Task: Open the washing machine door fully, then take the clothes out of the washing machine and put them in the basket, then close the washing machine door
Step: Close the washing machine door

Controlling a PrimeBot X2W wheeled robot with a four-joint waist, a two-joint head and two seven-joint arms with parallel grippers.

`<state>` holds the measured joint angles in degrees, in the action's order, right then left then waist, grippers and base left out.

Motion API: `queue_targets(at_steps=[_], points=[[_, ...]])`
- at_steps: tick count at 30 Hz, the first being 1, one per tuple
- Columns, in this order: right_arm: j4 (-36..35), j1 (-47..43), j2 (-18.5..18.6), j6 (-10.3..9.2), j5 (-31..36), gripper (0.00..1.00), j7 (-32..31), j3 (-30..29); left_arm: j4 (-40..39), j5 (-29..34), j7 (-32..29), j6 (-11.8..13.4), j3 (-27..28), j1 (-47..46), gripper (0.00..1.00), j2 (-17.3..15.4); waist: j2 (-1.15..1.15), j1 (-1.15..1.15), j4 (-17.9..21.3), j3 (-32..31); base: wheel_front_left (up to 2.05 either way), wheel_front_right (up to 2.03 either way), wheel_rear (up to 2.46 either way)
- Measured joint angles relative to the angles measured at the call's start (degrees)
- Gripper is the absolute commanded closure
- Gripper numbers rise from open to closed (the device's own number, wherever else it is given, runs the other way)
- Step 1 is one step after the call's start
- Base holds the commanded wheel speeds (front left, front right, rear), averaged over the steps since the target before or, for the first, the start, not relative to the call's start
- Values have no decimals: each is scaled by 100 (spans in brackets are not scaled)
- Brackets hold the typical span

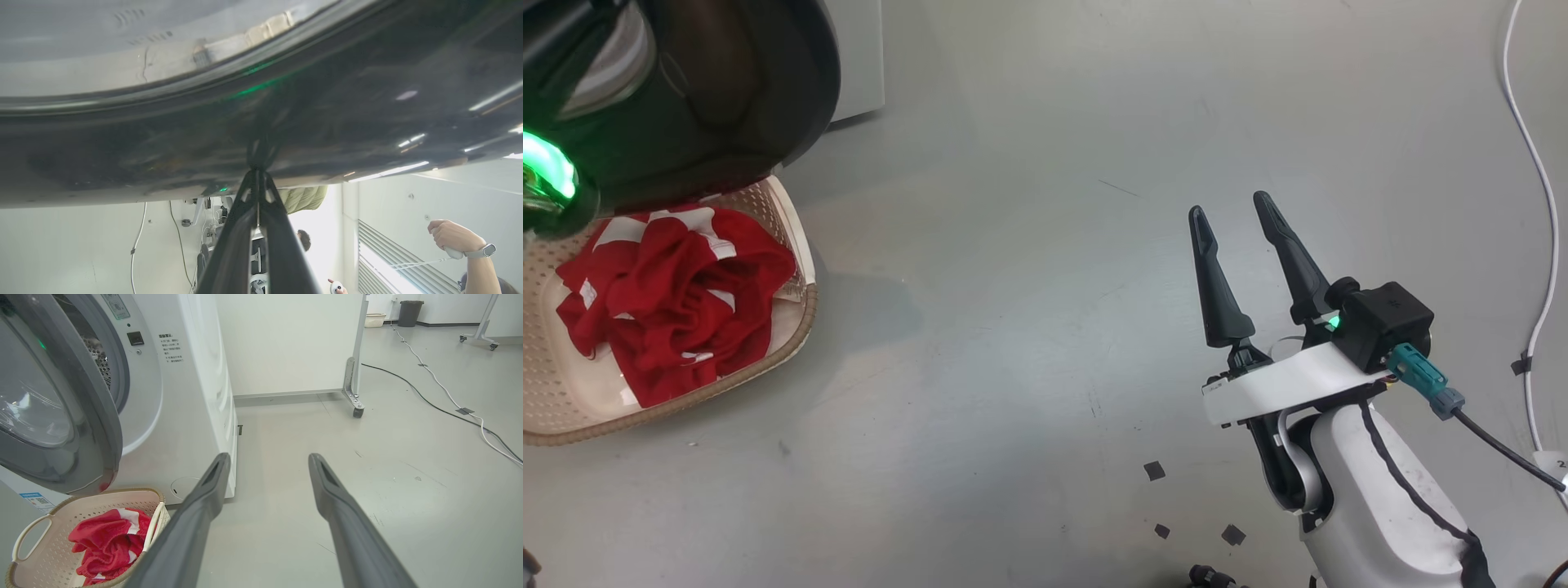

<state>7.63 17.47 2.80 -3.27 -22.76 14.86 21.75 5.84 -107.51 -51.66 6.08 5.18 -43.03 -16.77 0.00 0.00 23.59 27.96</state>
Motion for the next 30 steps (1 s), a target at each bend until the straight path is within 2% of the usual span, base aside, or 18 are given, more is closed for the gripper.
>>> queue_targets(at_steps=[10, 18, 30], points=[[0, 15, -1, -96, -58, 0, 0, 3, 378, 131, 71, 18, -143, -383, 100, -26, 0, 0, -14, 44, 0, 0, 0], [-3, 87, -2, -100, -38, 0, 0, -112, 509, 129, -79, -1, -297, -424, 100, -1, 0, 0, -204, 38, 0, 0, 0], [170, 91, 0, -100, 191, 0, 0, -259, 619, -196, -197, -584, 47, 232, 100, 294, 0, 0, -641, -228, 0, 0, 0]])
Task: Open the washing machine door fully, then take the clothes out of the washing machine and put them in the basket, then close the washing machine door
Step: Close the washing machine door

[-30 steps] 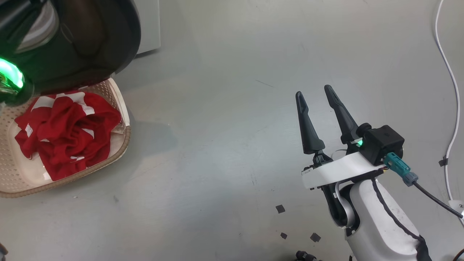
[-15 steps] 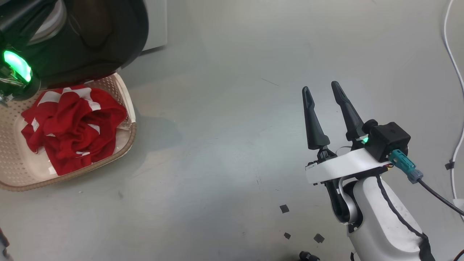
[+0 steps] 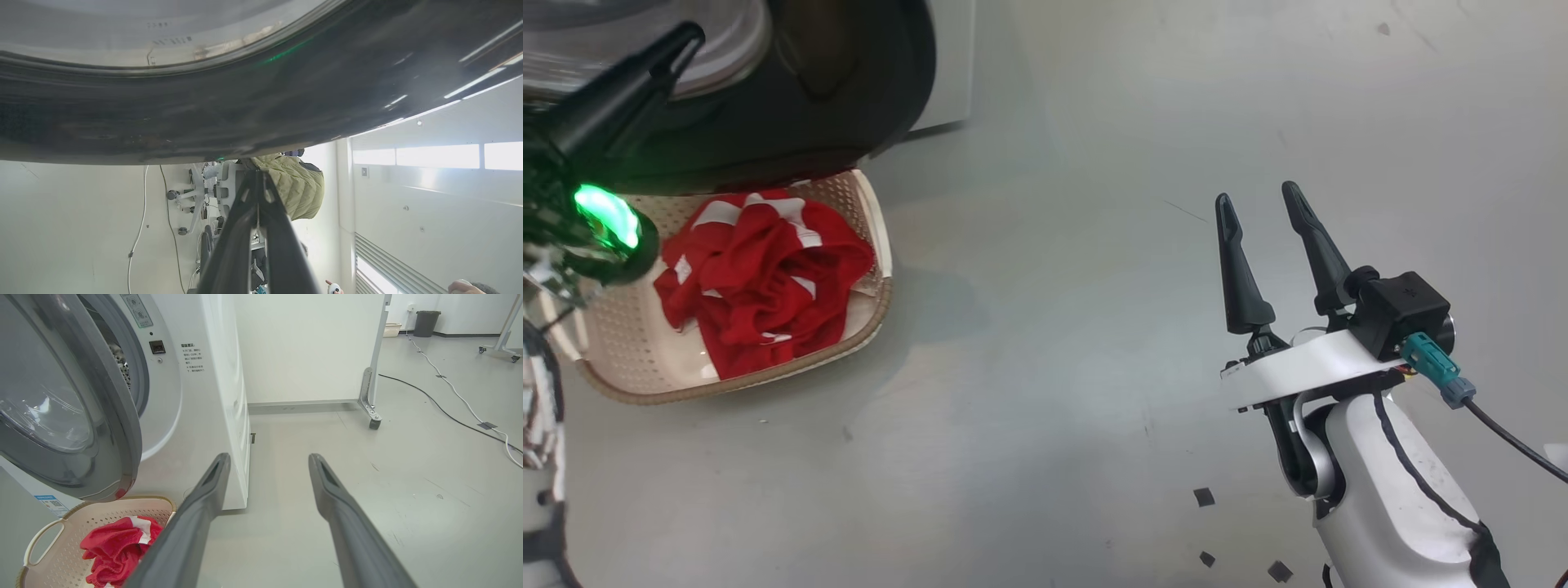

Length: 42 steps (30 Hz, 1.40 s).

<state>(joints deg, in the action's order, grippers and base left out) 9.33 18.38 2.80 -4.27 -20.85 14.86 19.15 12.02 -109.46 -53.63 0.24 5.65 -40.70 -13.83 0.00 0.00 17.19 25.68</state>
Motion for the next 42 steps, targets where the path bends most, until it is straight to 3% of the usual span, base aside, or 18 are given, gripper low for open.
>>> queue_targets(at_steps=[2, 3, 4, 6, 7, 9, 11, 12, 13, 14, 23, 28, 36, 42], points=[[49, -7, 0, 2, 57, 0, 0, -43, -3, -1, 1, -111, 41, 180, 100, 58, 0, 0, -98, -57, 0, 0, 0], [75, -10, 2, 3, 94, 0, 0, -64, -8, -18, 12, -175, 78, 285, 87, 94, 0, 0, -151, -87, 0, 0, 0], [100, -13, 1, 3, 135, 0, 1, -85, -8, -53, 25, -241, 120, 395, 87, 134, 0, 0, -205, -115, 0, 0, 0], [135, -21, 2, 7, 224, 0, 0, -134, -15, -59, 34, -374, 166, 625, 74, 223, 0, 0, -318, -173, 0, 0, 0], [147, -25, 8, 7, 259, 0, 0, -158, -15, -85, 46, -428, 186, 734, 62, 271, 0, 0, -375, -202, 0, 0, 0], [175, -40, 33, 8, 299, 0, 0, -201, -15, -160, 75, -469, 202, 964, 59, 387, 0, 0, -494, -261, 0, 0, 0], [213, -68, 79, 11, 326, 0, 0, -246, -12, -172, 81, -552, 203, 1201, 47, 475, 0, 0, -614, -322, 0, 0, 0], [237, -91, 94, 16, 344, 0, 0, -254, -12, -189, 105, -582, 245, 1318, 32, 526, 0, 0, -673, -355, 0, 0, 0], [264, -118, 98, 21, 354, 0, 0, -259, -10, -240, 158, -591, 309, 1427, 9, 586, 0, 0, -731, -389, 0, 0, 0], [290, -141, 97, 46, 365, 0, 0, -267, -15, -255, 187, -630, 348, 1536, 0, 619, 0, 0, -788, -427, 0, 0, 0], [423, -400, 100, 69, 387, 0, 0, -425, -204, -245, 457, -711, 617, 2429, 0, 1062, 0, 0, -1250, -809, 0, 0, 0], [486, -576, 103, 122, 388, 0, 0, -499, -321, -105, 594, -712, 644, 2856, 0, 1100, 0, 0, -1501, -1017, 0, 0, 0], [561, -736, 99, 186, 431, 0, 0, -525, -821, 655, 1089, -712, 793, 3351, 0, 1103, 0, 0, -1776, -1359, 0, 0, 0], [584, -826, 91, 237, 446, 0, 0, -572, -1483, 1727, 1844, -712, 983, 3481, 0, 1105, 0, 0, -1855, -1558, 0, 0, 0]])
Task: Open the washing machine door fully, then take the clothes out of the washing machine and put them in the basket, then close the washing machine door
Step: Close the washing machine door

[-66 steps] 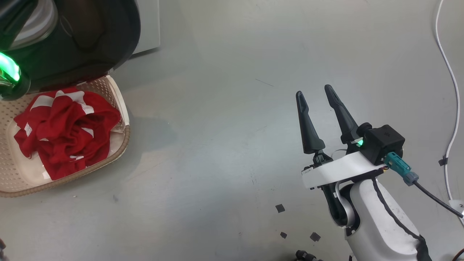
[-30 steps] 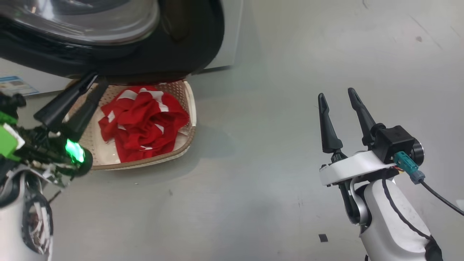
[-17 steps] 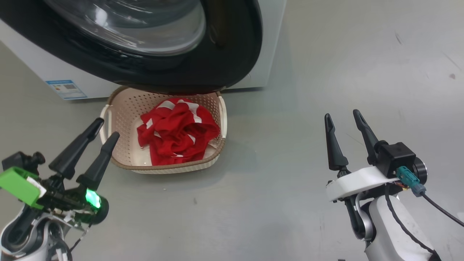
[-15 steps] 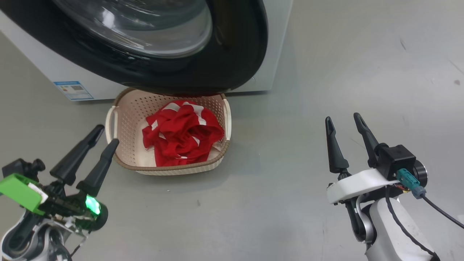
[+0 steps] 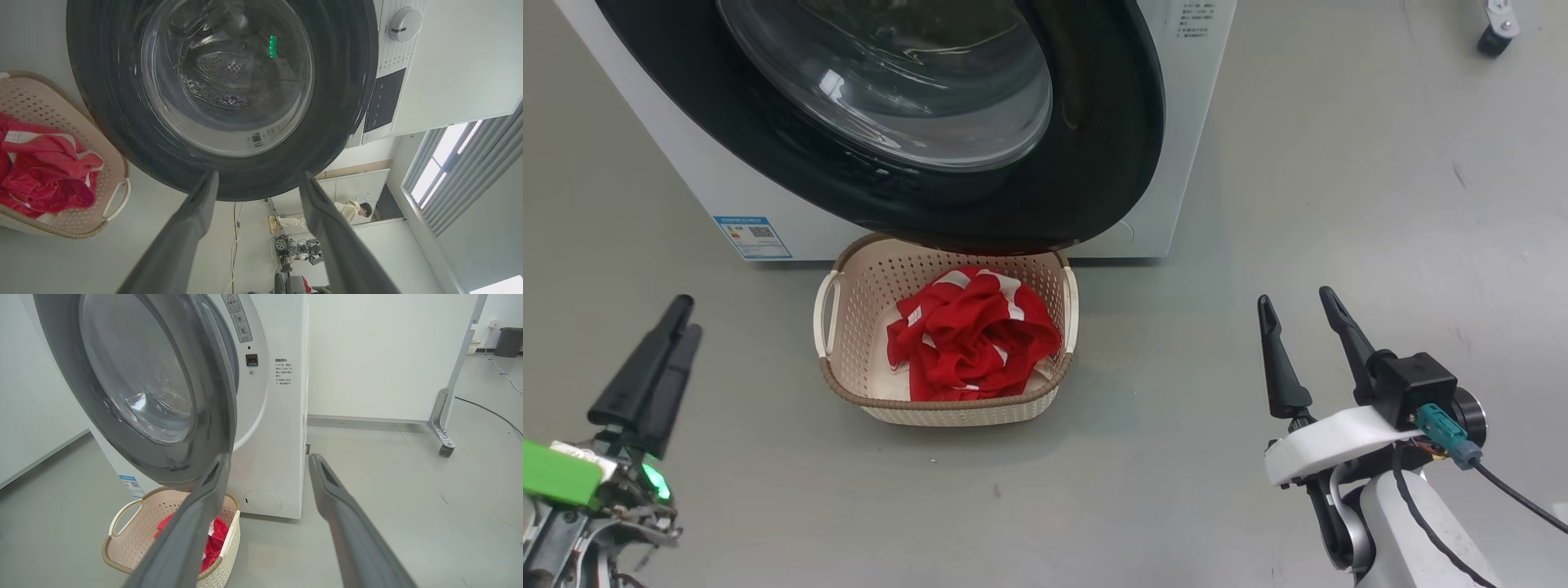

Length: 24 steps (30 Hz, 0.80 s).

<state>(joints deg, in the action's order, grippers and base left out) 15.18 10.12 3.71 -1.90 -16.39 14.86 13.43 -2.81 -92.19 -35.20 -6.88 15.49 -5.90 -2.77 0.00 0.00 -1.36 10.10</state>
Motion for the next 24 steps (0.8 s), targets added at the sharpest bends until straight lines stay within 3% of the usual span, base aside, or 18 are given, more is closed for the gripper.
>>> queue_targets(at_steps=[6, 12, 17, 18, 24], points=[[1, -36, 3, 0, 41, 0, 0, -124, -737, 1235, 890, 0, -26, 10, 0, 14, 0, 0, -11, -136, 0, 0, 0], [-12, -104, 18, 0, 107, 0, 0, -223, -1285, 2914, 1720, -1, -371, 124, 0, -76, 0, 0, 11, -246, 0, 0, 0], [-27, -135, 14, 5, 149, 0, 0, -242, -1243, 4354, 2332, -1, -740, 541, 0, -366, 0, 0, 30, -319, 0, 0, 0], [-27, -135, 14, 5, 149, 0, 0, -242, -1243, 4354, 2332, -1, -740, 541, 0, -366, 0, 0, 30, -319, 0, 0, 0], [-25, -297, 11, 29, 159, 0, 0, -282, -960, 5740, 2916, -5, -1122, 979, 0, -506, 0, 0, 54, -460, 0, 0, 0]])
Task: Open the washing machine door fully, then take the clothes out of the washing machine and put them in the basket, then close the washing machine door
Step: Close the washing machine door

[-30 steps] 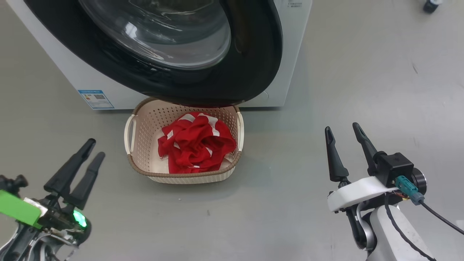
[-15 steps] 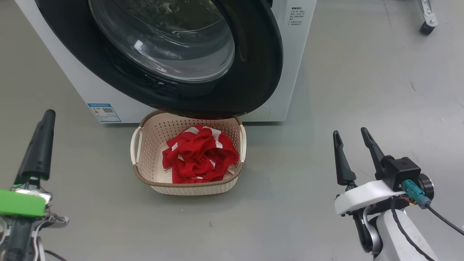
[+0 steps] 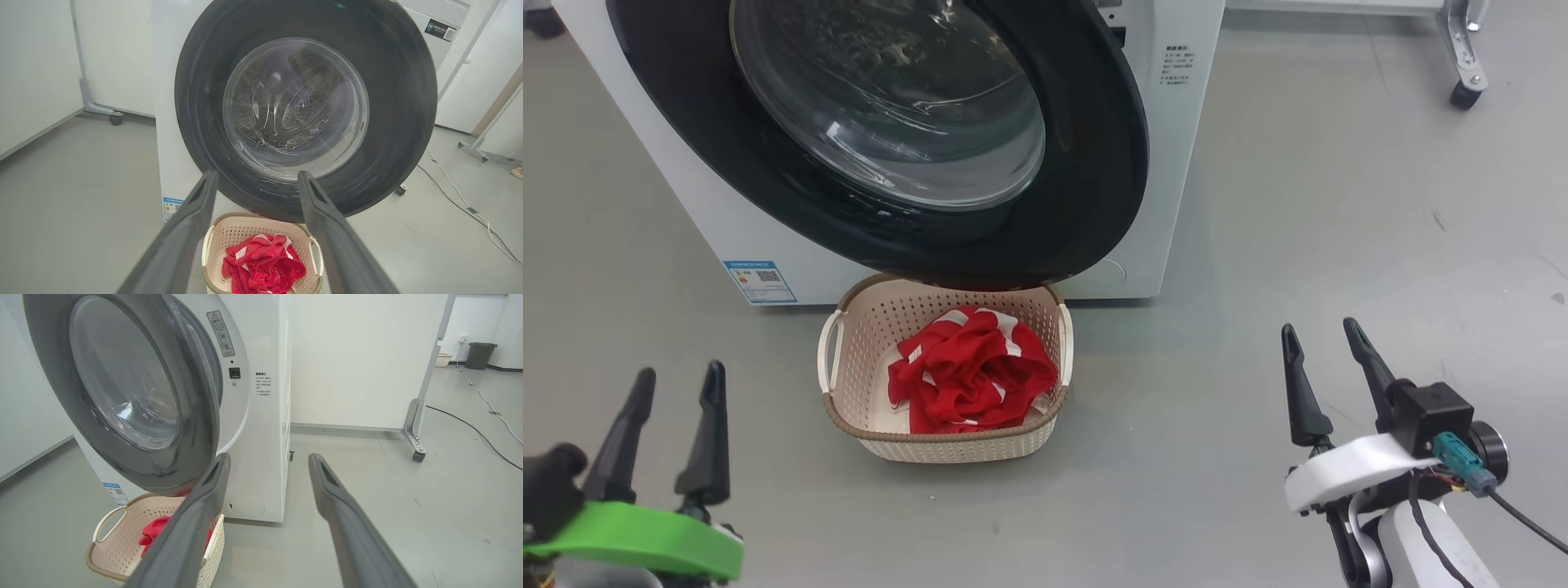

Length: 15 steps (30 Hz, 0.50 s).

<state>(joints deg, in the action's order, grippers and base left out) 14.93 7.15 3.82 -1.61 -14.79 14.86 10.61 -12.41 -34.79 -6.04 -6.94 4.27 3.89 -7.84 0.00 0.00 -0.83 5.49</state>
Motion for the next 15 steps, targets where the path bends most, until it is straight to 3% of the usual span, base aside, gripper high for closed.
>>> queue_targets(at_steps=[4, 15], points=[[22, -206, -3, 0, 0, 0, 0, -70, 274, 778, 332, 9, -278, 258, 0, -33, 0, 0, -2, -133, 0, 0, 0], [56, -553, -24, 4, -1, 0, 0, -88, 804, 1492, 860, 290, -660, 623, 0, 87, 0, 0, -23, -428, 0, 0, 0]])
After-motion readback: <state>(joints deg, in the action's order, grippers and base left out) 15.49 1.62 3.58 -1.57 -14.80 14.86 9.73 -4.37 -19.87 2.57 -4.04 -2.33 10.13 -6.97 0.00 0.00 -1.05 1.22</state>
